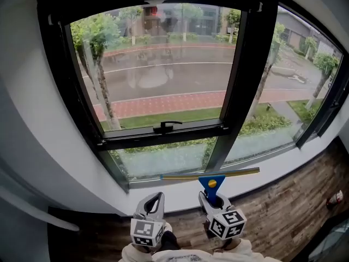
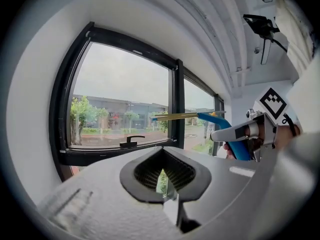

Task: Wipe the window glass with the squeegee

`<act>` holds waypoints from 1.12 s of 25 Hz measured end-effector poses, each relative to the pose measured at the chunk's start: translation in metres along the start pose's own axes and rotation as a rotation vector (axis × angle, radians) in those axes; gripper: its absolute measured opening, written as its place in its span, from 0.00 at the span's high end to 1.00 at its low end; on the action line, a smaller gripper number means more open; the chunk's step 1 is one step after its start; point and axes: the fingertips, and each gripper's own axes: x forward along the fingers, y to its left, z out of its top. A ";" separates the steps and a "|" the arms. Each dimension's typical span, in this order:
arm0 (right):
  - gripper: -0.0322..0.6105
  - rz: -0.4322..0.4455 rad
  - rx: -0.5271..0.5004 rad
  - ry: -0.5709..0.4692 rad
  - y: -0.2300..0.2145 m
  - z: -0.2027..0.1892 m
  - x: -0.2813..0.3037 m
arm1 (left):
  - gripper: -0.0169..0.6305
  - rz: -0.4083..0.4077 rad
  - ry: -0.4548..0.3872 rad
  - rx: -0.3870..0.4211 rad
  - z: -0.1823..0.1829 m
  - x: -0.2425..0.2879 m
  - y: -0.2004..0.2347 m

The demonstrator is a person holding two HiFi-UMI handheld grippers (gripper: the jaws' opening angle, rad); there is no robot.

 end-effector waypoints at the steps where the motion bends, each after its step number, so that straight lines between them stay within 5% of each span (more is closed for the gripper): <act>1: 0.82 -0.005 -0.006 0.000 -0.004 0.007 0.012 | 0.97 -0.006 0.002 -0.006 0.004 0.011 0.009; 15: 0.82 -0.034 -0.021 -0.102 -0.034 0.106 0.177 | 0.97 -0.054 -0.044 0.027 0.072 0.147 0.135; 28: 0.82 0.059 -0.136 -0.224 -0.057 0.243 0.249 | 0.97 -0.032 -0.076 0.054 0.155 0.232 0.169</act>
